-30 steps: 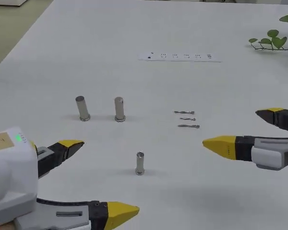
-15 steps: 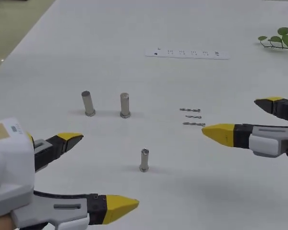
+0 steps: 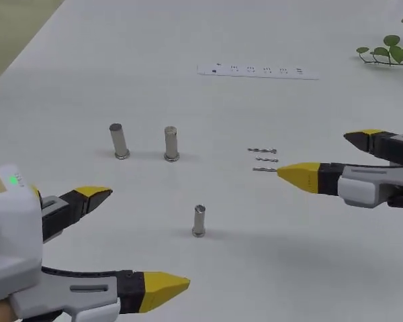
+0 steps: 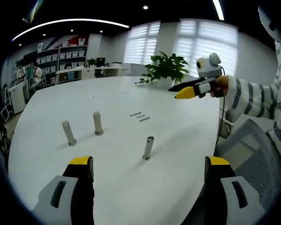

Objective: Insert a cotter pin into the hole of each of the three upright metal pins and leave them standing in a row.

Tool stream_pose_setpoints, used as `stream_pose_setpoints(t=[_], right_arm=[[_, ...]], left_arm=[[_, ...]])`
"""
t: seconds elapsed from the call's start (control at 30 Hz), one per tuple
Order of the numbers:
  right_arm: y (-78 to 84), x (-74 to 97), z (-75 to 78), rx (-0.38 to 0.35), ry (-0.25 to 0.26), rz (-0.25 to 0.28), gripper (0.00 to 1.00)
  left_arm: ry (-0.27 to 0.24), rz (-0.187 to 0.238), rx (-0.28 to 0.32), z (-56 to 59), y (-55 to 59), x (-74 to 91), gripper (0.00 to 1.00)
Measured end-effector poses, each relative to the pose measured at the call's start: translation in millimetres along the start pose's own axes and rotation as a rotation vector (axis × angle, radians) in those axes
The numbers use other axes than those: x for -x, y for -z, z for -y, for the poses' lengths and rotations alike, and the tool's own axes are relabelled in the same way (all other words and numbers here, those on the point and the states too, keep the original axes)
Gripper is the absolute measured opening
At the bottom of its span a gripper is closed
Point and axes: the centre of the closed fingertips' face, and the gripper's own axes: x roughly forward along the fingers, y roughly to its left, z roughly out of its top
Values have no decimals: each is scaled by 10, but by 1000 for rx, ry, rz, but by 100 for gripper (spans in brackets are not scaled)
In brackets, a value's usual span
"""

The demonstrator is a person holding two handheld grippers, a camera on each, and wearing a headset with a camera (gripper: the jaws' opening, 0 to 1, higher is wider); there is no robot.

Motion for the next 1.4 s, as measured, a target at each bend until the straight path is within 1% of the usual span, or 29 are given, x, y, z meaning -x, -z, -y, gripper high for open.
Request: stream_pose_setpoints(t=[0.13,0.33,0.4,0.57,0.6,0.67,1.0,1.17,1.4], right_arm=[[-8,-19,-19,2,-5,0,85],[5,-32,-27,6,-4,-9,84],[-23,-21,-53,-12,-18,7,83],[-57,14,-32,-21,-7,26,83],[-80,34,-42,-16,-7,39,83],[-89,36,-55,-15,-9,44,83],[-69,11,-76,-18,-16,32,83],[-84,18,-95,-13,-17,36,83],[-56,24,-95,32,-12,-1,82]], left_arm=[[-4,0,8,-9,9,9,98],[2,7,5,7,-15,21,98],[-4,8,6,2,-18,25,98],[-7,8,9,4,0,47,98],[-7,8,11,9,4,52,98],[-7,4,13,18,18,64,98],[-7,11,20,69,19,100,98],[-6,10,18,90,18,117,98],[-4,11,15,116,21,137,98]])
